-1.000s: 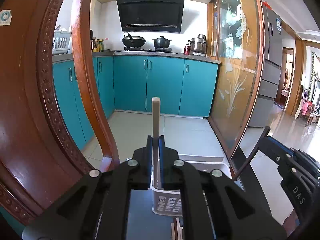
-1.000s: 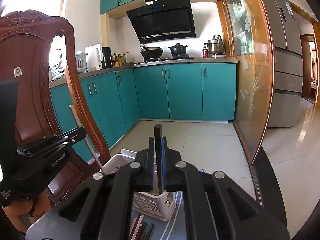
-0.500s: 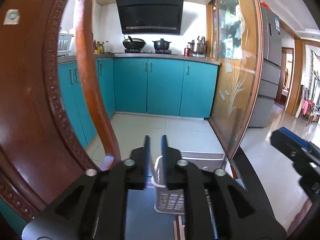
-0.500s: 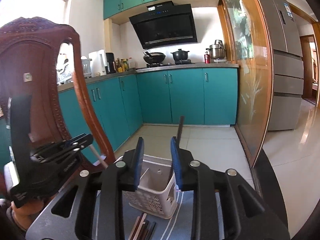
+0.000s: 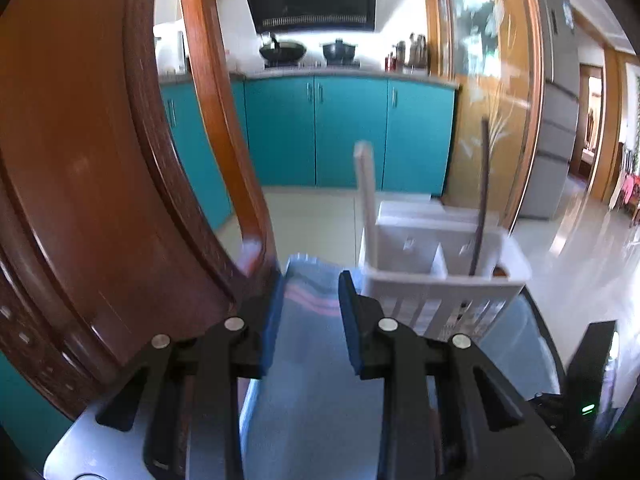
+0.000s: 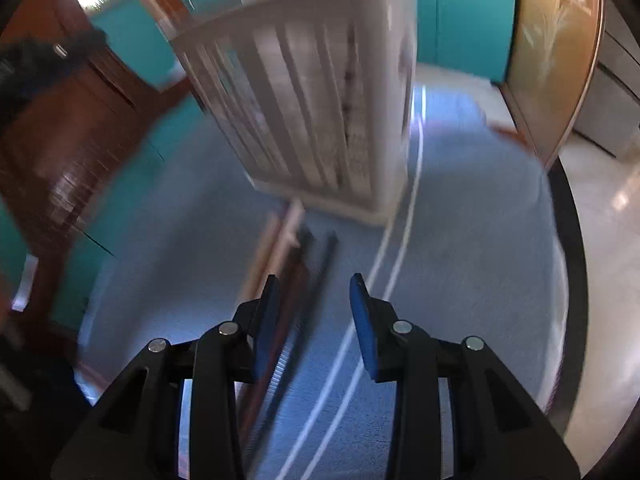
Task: Organize utensils
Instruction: 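Open both tools to release the chopsticks inside the caddy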
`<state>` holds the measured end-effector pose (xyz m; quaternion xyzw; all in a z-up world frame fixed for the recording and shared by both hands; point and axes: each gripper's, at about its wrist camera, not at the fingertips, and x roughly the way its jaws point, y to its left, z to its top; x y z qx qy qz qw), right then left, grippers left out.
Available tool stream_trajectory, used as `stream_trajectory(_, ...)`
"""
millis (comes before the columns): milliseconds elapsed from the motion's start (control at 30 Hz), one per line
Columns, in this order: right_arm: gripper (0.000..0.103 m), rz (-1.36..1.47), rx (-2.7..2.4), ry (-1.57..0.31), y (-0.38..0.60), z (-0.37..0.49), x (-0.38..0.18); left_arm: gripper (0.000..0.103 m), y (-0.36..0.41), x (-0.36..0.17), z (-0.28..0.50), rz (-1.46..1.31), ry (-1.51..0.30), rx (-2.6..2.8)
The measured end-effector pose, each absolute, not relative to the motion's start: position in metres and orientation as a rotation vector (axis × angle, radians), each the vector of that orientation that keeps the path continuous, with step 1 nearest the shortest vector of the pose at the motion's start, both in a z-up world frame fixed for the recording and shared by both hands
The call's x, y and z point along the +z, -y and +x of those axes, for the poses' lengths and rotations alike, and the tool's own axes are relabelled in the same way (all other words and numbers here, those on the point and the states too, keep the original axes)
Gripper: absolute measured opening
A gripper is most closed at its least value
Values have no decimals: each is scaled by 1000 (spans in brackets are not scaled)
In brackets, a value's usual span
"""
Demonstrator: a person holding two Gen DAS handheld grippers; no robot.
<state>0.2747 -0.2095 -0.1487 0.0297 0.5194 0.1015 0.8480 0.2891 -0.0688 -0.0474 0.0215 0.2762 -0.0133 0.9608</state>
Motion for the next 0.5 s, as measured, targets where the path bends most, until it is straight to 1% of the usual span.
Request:
stream_trajectory(100, 36, 53, 229, -1107, 200, 273, -154, 30, 68, -57, 295, 43, -620, -35)
stream_trajectory(133, 36, 48, 235, -1109, 197, 273, -154, 32, 68, -59, 297, 44, -634, -41)
stream_trajectory(400, 36, 50, 273, -1110, 180, 263, -155, 35, 74, -67, 297, 79, -660, -47)
stream_trajectory(433, 36, 53, 275, -1109, 180, 264, -154, 36, 74, -68, 297, 81, -663, -48)
stream_trajectory(500, 28, 50, 280, -1104, 182, 264, -154, 36, 75, -70, 297, 90, -669, -51)
